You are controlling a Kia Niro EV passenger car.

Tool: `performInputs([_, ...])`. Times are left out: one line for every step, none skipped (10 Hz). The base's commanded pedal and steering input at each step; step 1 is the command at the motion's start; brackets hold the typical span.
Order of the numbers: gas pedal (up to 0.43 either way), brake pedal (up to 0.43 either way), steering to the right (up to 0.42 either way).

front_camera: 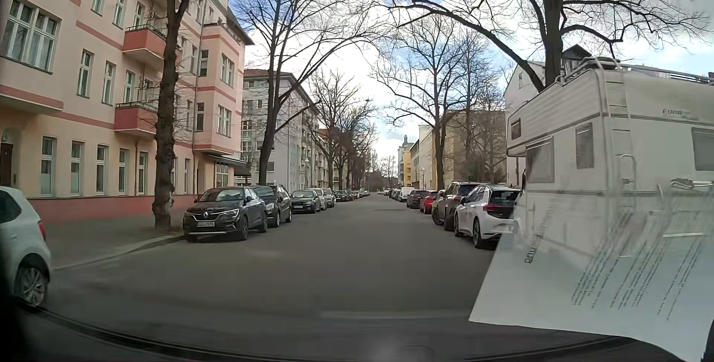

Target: Follow the waypoints while adhering to traffic rules and regulations

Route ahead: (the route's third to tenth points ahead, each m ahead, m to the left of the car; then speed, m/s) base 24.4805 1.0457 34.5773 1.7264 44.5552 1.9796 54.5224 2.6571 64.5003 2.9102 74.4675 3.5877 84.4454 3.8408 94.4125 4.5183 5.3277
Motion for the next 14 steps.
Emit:
performInputs([0.067,0.030,-0.001])
performInputs([0.067,0.030,0.000])
performInputs([0.067,0.030,0.001])
performInputs([0.067,0.030,0.001])
performInputs([0.067,0.030,0.001])
performInputs([0.067,0.030,0.001])
performInputs([0.067,0.030,0.001])
performInputs([0.067,0.030,0.001])
performInputs([0.067,0.030,0.001])
performInputs([0.067,0.030,0.001])
performInputs([0.067,0.030,0.001])
performInputs([0.067,0.030,0.001])
performInputs([0.067,0.030,0.001])
performInputs([0.067,0.030,0.002])
